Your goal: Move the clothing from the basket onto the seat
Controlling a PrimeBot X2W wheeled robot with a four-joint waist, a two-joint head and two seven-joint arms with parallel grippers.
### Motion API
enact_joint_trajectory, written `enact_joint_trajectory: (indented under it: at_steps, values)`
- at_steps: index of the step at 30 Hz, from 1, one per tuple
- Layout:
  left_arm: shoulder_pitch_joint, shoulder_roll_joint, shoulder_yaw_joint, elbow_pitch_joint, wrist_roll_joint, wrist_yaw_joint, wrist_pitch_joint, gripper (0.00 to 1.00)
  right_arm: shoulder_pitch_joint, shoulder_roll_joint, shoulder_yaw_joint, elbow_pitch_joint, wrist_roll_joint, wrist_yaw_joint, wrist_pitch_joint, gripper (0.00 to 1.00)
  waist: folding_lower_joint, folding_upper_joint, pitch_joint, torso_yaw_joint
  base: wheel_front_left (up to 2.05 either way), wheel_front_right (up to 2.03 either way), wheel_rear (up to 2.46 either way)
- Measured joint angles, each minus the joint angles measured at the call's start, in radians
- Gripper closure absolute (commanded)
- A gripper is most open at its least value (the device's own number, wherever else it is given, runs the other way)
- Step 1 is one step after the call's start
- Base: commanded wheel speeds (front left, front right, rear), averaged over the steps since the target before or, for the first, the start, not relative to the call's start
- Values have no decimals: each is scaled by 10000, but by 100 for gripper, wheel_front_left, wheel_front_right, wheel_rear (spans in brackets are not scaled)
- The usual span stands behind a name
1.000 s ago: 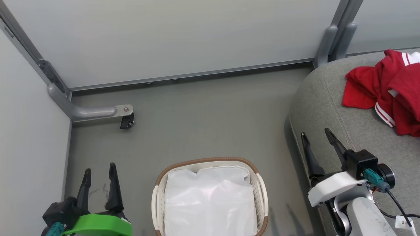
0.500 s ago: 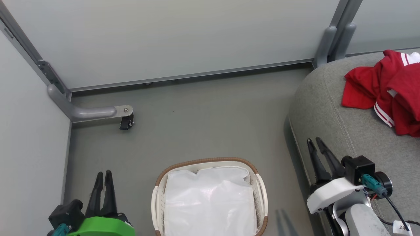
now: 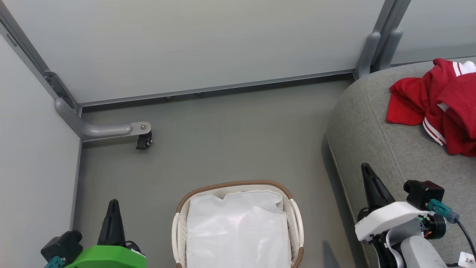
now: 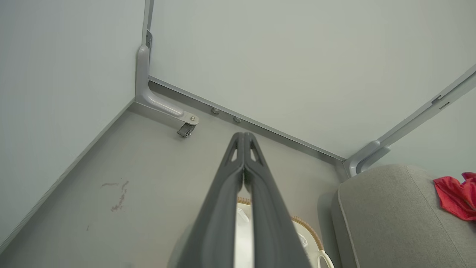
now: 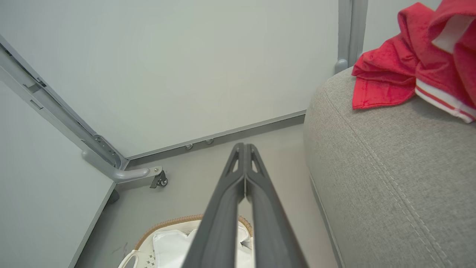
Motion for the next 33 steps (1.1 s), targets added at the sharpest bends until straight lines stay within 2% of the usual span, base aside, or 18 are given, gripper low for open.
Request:
enact_joint_trajectory:
  at_steps: [15, 33]
  values:
    - [-169, 4, 213, -65, -2163, -4, 619, 100, 63, -6, -268, -205, 2577, 0, 625, 100, 0, 0, -109, 11, 0, 0, 0]
    - [-406, 10, 439, -142, -4257, -46, 1243, 100, 178, -15, -533, -399, 5078, 0, 1260, 100, 0, 0, -237, 23, 0, 0, 0]
